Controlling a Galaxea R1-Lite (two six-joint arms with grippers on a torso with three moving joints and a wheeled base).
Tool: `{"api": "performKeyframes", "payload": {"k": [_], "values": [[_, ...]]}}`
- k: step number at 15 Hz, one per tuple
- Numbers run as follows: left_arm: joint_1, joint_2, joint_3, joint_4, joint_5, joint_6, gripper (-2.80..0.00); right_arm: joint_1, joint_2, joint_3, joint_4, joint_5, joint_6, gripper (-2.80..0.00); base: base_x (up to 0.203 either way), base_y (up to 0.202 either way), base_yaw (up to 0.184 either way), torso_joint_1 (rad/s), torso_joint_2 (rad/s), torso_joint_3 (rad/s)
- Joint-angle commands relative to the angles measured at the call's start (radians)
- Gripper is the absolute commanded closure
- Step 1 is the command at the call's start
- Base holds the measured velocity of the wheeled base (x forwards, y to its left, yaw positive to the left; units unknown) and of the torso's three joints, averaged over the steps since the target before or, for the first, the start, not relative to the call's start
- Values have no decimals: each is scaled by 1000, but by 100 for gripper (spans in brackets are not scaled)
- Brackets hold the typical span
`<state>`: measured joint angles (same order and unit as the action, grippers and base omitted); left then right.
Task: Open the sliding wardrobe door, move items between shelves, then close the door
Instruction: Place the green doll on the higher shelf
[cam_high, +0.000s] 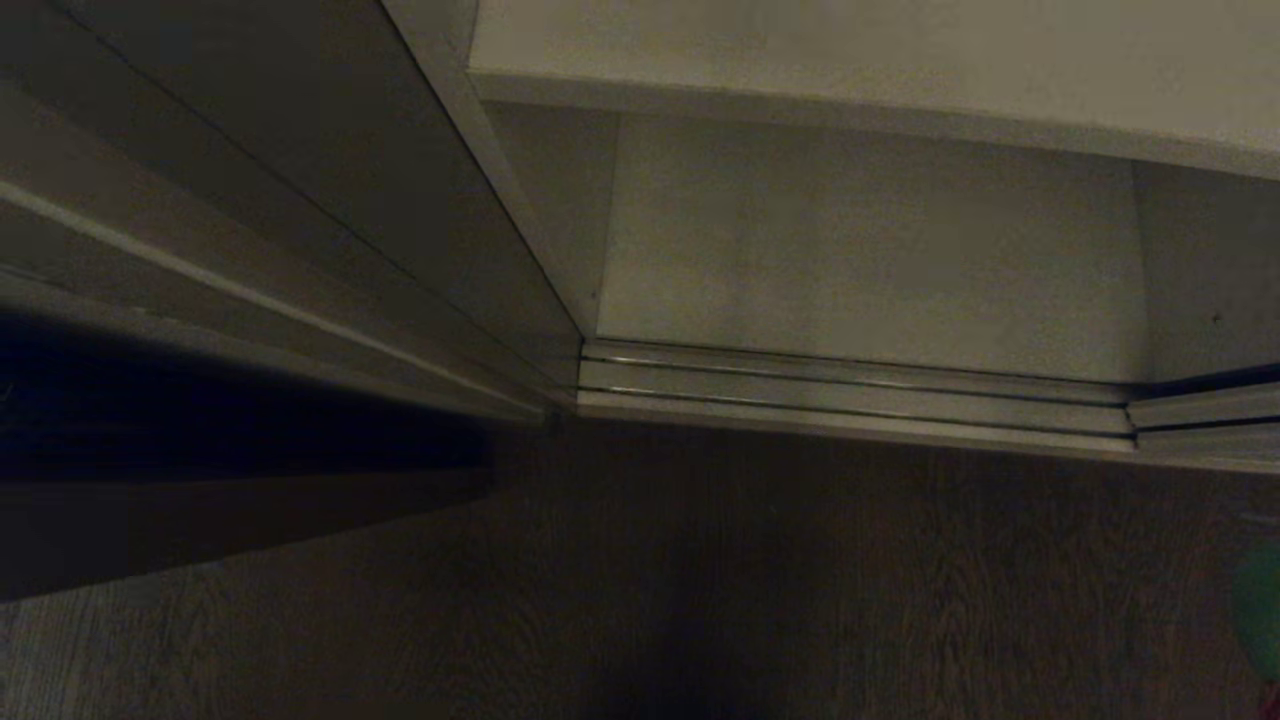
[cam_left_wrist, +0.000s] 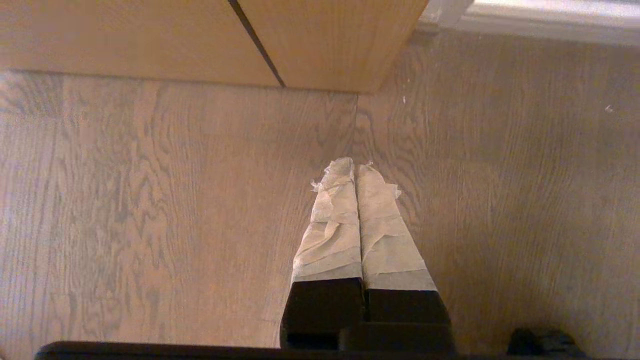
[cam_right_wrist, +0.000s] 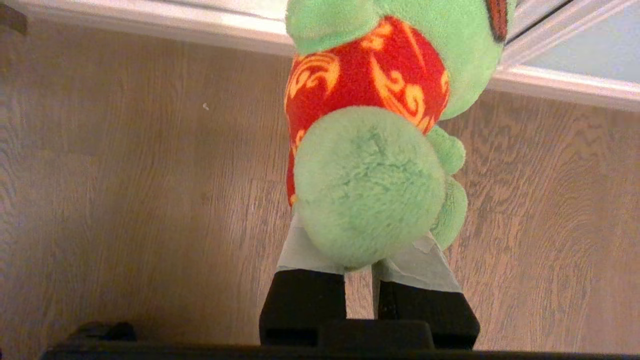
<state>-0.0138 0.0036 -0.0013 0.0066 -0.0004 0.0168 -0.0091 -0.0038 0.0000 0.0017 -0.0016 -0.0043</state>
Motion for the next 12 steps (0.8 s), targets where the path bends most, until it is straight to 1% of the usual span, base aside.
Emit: {"api": "performKeyframes", "payload": {"k": [1, 12], "values": [[0, -1, 0, 0, 0, -1, 0, 0, 3, 2, 0, 0, 0, 0, 0, 0, 0, 3, -1, 179], [0, -1, 0, 0, 0, -14, 0, 0, 3, 2, 0, 0, 0, 0, 0, 0, 0, 2, 2, 200]]}}
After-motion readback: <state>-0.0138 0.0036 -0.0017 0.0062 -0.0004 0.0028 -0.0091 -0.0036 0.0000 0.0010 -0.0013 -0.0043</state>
